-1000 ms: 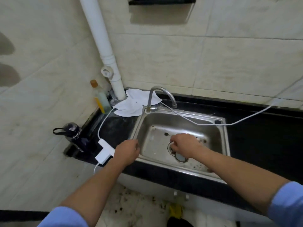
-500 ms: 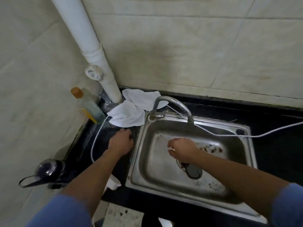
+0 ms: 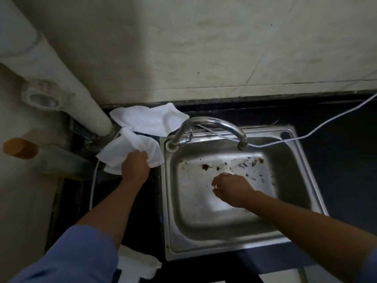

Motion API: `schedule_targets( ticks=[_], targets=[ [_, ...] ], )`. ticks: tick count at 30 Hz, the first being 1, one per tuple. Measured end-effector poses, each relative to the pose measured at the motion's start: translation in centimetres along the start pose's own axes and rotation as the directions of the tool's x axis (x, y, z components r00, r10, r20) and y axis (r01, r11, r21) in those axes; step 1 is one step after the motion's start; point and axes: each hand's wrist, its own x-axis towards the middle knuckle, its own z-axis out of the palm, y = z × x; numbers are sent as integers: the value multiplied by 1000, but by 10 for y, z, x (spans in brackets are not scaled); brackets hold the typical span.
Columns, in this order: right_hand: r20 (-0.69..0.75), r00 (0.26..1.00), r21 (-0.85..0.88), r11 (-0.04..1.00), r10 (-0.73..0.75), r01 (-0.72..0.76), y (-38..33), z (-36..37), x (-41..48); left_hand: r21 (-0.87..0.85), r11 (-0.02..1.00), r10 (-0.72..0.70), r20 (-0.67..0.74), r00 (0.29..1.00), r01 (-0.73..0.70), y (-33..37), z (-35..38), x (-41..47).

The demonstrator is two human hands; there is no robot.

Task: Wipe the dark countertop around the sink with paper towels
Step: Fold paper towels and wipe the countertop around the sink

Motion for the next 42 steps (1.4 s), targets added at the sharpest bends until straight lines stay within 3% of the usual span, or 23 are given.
schedule_targets(
  ticks=[4,14,20,27,36,42],
  targets=[
    [0,999,26,999,45,-45,3,-3,-9,-184,982,-55,-109,993,34,3,-8,-3],
    [-61,992,33,994,108,-106,56,-18,-79,-253,955,83,-273,958,-155,79,-24,-70],
    [-127,984,75,991,121,-112,129,-1,-163,-248,928,191,-317,929,-276,187,-12,-135],
    [-194,948,146,963,253,-228,234,13,-286,-261,854,374,-292,880,-449,345,15,-205],
    [-271,850,265,884,451,-385,330,28,-383,-196,673,678,-220,701,-713,515,39,-246],
    [-255,794,317,824,551,-470,383,40,-411,-249,602,742,-176,646,-759,603,68,-244]
  ],
)
